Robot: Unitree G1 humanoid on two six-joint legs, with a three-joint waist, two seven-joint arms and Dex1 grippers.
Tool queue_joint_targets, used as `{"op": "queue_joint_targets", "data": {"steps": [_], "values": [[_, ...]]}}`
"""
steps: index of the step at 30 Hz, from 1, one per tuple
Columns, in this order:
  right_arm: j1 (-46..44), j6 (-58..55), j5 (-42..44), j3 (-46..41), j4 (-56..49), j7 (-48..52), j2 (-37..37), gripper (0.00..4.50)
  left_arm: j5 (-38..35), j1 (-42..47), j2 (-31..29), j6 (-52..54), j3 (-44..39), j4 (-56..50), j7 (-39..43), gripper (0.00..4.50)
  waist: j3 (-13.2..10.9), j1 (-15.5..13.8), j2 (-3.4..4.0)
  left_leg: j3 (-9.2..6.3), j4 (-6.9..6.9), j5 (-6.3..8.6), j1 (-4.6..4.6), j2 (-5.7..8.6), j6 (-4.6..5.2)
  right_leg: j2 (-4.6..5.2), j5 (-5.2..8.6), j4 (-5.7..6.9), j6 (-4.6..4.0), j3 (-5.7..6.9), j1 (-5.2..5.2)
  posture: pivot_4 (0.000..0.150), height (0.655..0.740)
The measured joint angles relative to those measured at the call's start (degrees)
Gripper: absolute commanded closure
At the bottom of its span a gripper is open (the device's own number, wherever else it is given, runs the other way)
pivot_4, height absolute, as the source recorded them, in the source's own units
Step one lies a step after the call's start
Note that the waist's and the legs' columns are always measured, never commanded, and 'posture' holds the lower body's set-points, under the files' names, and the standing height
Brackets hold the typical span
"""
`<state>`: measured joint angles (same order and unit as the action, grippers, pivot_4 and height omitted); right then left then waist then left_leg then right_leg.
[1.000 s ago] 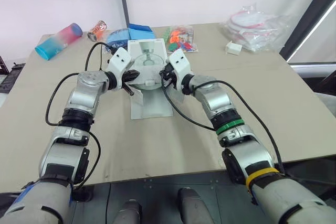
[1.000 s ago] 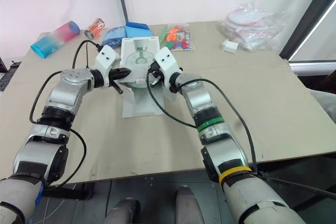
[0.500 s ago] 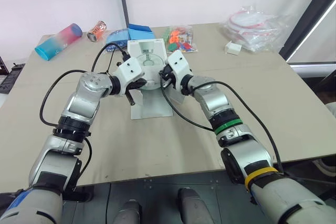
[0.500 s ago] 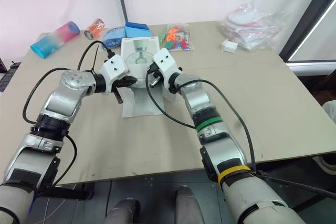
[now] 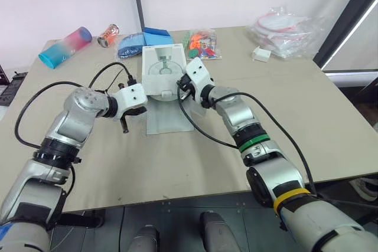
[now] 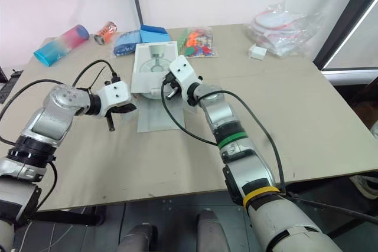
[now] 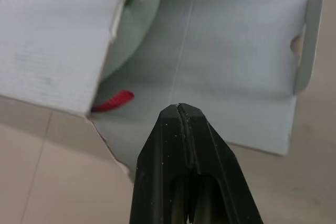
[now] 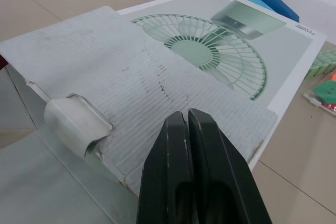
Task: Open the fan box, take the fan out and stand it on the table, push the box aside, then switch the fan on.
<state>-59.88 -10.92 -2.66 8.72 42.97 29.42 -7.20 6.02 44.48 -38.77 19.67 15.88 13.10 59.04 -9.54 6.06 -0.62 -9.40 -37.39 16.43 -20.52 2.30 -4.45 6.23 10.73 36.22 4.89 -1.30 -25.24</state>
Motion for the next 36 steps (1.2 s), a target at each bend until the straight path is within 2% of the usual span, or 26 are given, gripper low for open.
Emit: {"op": "queue_joint_targets", "data": {"steps": [1, 4, 7, 17, 23, 29, 34, 35, 36], "values": [[0.0, 0.3, -0.3, 0.1, 0.0, 0.1, 0.1, 4.38, 0.2, -0.2, -2.8, -1.3, 0.1, 0.0, 1.7, 4.5, 0.0, 0.0, 0.0, -0.01, 0.02, 0.0, 0.0, 0.0, 0.0, -0.01, 0.0, -0.01, 0.0, 0.0, -0.01, 0.15, 0.74], [0.0, 0.3, -0.5, 0.1, 0.0, 0.2, 0.1, 4.38, 0.5, 0.0, -3.7, -2.7, -0.2, 1.0, 2.0, 4.5, 0.0, 0.0, 0.0, -0.01, 0.01, 0.0, 0.0, 0.0, 0.0, 0.0, 0.0, -0.01, 0.0, 0.0, 0.0, 0.15, 0.74], [0.2, 0.4, -0.6, 0.1, 0.0, 0.2, 0.6, 4.38, 2.6, 1.6, -2.6, -3.6, -0.2, 7.2, -2.4, 4.5, 0.0, 0.0, 0.0, -0.02, -0.01, 0.0, 0.01, 0.0, 0.01, -0.03, -0.01, 0.03, -0.02, 0.0, 0.01, 0.15, 0.74], [0.3, 0.0, -0.5, -0.2, -0.4, 0.4, 0.7, 4.38, 3.3, 2.9, 3.1, -6.3, -1.1, 15.6, -10.8, 4.5, 0.0, 0.0, -0.02, -0.02, -0.01, 0.0, 0.01, 0.0, 0.01, -0.02, -0.01, 0.03, -0.02, 0.01, -0.03, 0.15, 0.74], [1.2, -2.1, -0.4, -0.2, -2.8, 0.7, 0.6, 4.38, -0.5, 4.3, 8.4, -8.4, -7.0, 23.2, -17.2, 4.5, 0.0, 0.0, -0.03, -0.02, -0.01, 0.0, 0.0, 0.0, 0.01, 0.0, -0.01, 0.01, -0.03, 0.01, -0.02, 0.15, 0.74], [2.6, -3.6, -0.4, 0.0, -5.7, 1.1, 0.4, 4.38, -4.4, 4.4, 11.2, -6.5, -9.9, 23.5, -17.0, 4.5, 0.0, -0.1, -0.04, -0.02, -0.02, 0.0, -0.02, 0.0, 0.0, 0.01, -0.01, 0.02, -0.03, 0.02, -0.02, 0.15, 0.74], [2.9, -4.4, -0.4, 0.2, -6.6, 1.7, 0.3, 4.38, -6.5, 4.3, 11.3, -5.5, -11.5, 23.3, -16.1, 4.5, 0.0, -0.1, -0.04, -0.02, -0.03, 0.0, -0.02, 0.0, 0.0, 0.01, -0.01, 0.01, -0.03, 0.02, -0.03, 0.15, 0.74], [3.4, -5.4, -0.4, 0.3, -8.0, 1.9, 0.3, 4.38, -9.8, 2.4, 11.1, -1.7, -14.3, 19.7, -15.9, 4.5, 0.0, -0.1, -0.04, -0.03, -0.02, 0.0, -0.02, 0.0, 0.0, 0.01, -0.01, 0.03, -0.03, 0.02, -0.03, 0.15, 0.74], [3.4, -5.5, -0.4, 0.3, -8.0, 1.9, 0.3, 4.38, -10.2, 2.0, 10.9, -1.2, -14.5, 19.3, -15.9, 4.5, 0.0, -0.1, -0.04, -0.03, -0.01, 0.0, -0.02, 0.0, 0.0, 0.01, -0.01, -0.01, -0.03, 0.02, -0.03, 0.15, 0.74]]}}
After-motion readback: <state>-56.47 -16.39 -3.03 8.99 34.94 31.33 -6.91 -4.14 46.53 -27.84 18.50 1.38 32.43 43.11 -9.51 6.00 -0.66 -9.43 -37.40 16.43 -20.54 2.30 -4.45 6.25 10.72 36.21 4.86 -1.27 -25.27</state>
